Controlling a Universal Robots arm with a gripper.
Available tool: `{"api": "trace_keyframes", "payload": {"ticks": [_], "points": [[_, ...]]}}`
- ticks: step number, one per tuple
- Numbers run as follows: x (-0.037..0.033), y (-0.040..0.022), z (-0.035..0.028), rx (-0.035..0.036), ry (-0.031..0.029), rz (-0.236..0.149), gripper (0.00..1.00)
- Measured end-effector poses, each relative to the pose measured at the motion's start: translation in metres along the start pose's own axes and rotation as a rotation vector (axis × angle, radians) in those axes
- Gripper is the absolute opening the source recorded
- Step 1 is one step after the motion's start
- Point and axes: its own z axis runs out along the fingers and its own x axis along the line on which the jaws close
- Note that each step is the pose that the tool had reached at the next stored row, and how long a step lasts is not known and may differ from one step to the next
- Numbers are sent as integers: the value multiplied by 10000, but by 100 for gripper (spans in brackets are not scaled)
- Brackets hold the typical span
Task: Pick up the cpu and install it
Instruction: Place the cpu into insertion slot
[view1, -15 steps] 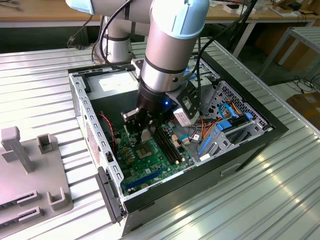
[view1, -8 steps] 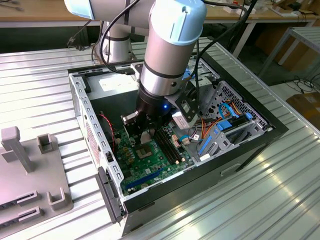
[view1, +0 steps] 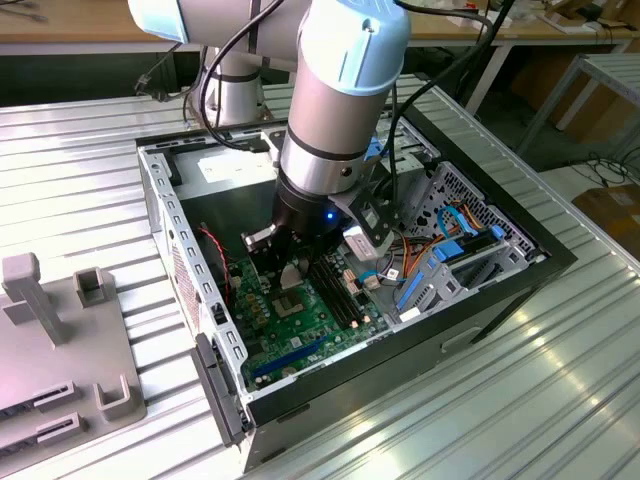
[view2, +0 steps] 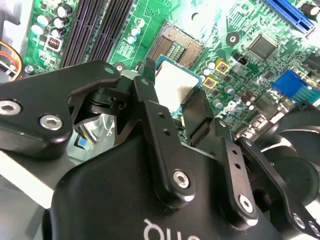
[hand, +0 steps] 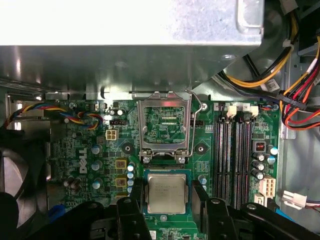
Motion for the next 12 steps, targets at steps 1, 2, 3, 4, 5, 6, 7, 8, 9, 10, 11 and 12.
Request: {"api": "trace_keyframes", "payload": {"ticks": [1, 2, 3, 4, 5, 6, 7, 8, 9, 10, 11, 12], "points": [[0, -3, 19, 0, 0, 0, 47], [-1, -3, 43, 0, 0, 1, 47], [-2, -3, 61, 0, 2, -1, 47], [-3, -5, 80, 0, 3, -1, 47], [-3, -9, 100, 0, 4, -2, 47], [-4, -15, 119, -1, 5, -3, 47], [-3, -19, 136, 0, 8, -1, 47], [-4, -26, 154, 1, 15, -2, 47], [-4, -36, 168, 1, 22, -2, 47], [-3, -49, 184, 0, 29, -2, 47], [-4, -58, 202, -1, 37, -6, 47], [-3, -62, 223, -3, 43, -11, 47]]}}
